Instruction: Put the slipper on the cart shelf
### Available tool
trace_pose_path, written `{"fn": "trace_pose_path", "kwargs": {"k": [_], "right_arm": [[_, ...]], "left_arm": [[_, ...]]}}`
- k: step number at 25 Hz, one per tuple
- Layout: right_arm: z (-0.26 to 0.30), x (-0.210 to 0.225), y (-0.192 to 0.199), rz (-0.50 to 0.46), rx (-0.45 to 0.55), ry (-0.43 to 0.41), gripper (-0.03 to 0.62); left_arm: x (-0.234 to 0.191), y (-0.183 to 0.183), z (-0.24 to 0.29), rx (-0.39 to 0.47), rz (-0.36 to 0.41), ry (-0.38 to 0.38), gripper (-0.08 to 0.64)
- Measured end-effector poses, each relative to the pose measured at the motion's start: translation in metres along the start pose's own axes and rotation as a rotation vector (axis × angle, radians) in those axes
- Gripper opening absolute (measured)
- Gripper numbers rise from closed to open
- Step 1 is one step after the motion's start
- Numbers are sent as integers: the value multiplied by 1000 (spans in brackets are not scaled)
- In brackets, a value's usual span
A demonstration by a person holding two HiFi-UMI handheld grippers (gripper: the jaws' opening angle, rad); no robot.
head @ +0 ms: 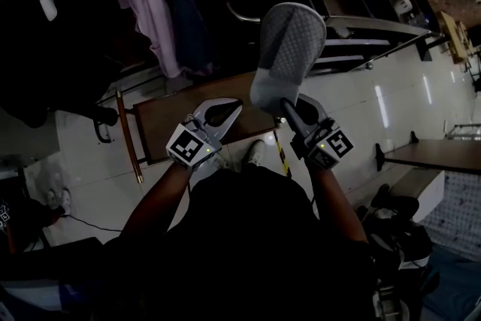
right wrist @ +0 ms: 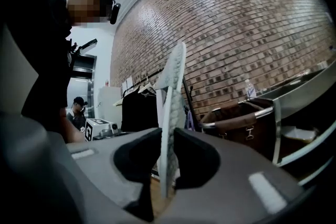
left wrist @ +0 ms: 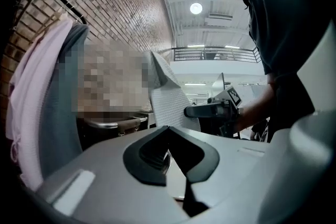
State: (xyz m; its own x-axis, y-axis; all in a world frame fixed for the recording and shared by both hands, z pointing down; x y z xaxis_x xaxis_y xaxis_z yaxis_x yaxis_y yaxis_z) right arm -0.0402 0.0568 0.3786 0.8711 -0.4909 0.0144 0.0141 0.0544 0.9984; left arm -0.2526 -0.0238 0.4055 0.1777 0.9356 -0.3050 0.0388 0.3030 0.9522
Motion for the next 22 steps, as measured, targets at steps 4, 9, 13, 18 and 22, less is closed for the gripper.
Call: {"fn": "trace_pose_path", "kwargs": {"k": [4,9,13,18,22], "right_arm": [[-20,-1,0,0,-10,63,63],[-38,11,1,-1,15,125,63],[-60,28,0,-7,36,144,63],[-95,68,10,13,75,165,63],[-134,119,23,30,93,167,63]], "left_arm": [[6,5,15,-3,7,59,1],[18,1,34,1,17,108,1],[31,-2,58,-8,34,122,1],[49,-1,103,-36,72,121,2],[73,4,159,-64,87,109,1]]}}
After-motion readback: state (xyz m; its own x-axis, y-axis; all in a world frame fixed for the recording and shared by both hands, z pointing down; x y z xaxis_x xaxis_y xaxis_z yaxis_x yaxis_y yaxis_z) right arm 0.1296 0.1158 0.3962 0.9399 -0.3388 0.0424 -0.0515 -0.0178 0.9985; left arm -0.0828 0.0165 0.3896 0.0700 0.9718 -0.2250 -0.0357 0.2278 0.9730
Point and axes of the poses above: the fingertips, and each gripper's own axes: z forward along the fingers, x to its right, y out of its underside, the point moved 8 cm from there along -z, backward along the fingers, and after that the axes turned 13 degrees about -z, right-handed, at the moved point
